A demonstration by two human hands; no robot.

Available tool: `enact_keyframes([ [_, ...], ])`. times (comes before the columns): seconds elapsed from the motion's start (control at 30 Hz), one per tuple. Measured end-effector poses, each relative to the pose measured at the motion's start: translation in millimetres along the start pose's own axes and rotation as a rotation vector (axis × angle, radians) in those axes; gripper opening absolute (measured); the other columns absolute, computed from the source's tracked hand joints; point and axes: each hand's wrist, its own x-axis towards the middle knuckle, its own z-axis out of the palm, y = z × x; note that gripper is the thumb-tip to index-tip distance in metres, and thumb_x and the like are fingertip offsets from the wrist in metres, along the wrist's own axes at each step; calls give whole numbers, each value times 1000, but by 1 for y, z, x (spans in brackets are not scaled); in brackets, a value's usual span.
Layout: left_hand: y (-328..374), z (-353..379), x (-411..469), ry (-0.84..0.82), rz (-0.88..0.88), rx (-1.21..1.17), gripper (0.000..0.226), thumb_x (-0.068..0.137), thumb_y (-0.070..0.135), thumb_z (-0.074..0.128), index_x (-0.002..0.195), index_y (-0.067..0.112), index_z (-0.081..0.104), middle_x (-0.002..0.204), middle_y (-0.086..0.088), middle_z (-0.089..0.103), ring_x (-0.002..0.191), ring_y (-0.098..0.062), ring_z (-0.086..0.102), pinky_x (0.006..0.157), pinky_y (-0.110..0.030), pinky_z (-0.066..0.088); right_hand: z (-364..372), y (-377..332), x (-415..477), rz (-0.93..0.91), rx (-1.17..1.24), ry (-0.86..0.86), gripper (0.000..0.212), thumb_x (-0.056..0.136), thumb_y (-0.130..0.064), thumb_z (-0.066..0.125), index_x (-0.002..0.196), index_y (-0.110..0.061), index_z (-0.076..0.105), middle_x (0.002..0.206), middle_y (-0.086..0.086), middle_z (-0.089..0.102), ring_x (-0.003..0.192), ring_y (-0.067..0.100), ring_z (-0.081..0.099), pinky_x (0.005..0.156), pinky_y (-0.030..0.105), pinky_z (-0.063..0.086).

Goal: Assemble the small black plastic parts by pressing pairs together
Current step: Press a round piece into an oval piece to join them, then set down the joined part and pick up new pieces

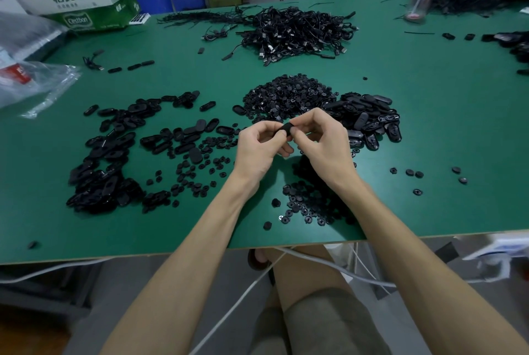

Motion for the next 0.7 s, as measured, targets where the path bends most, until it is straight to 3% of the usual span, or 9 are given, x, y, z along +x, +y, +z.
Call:
enact_keyframes([
  [0.13, 2, 0, 0, -15, 0, -64, 13, 97, 2, 67, 106, -6, 72, 84, -16, 74, 69, -23, 68, 70, -33, 61, 0, 0, 0, -38, -18, 10, 20, 94, -1, 64, 106, -16, 71, 87, -1, 68, 80, 11, 63, 70, 20, 49],
  [0.3, 2, -1, -2, -27, -3, -79, 17, 96, 5, 70, 108, -7, 72, 83, -14, 74, 68, -22, 67, 69, -32, 60, 0, 0, 0, -81, -89, 14, 23, 92, 2, 63, 92, -16, 77, 96, -2, 70, 87, 10, 65, 75, 19, 49],
  [0.5, 3, 2, -4, -24, -1, -50, 17, 96, 7, 71, 111, -2, 73, 93, -15, 77, 77, -26, 75, 72, -33, 62, -1, -3, 0, -31, -45, 56, 23, 92, -1, 63, 93, -17, 79, 96, -5, 69, 88, 7, 65, 77, 22, 52],
  [0.63, 11, -2, -4, 28, 38, 69, 18, 103, 9, 61, 118, 7, 71, 111, -10, 74, 92, -22, 76, 78, -39, 64, -7, -1, 3, 92, -2, 276, 23, 98, -6, 59, 107, -17, 77, 105, -6, 65, 93, 12, 65, 87, 41, 56],
  [0.7, 15, -21, 0, 89, 48, 178, 20, 103, 5, 56, 117, 10, 70, 111, -5, 73, 89, -15, 75, 73, -32, 63, -13, 1, 7, 202, 66, 443, 27, 102, -7, 54, 123, -14, 70, 116, -4, 57, 104, 13, 62, 93, 38, 55],
])
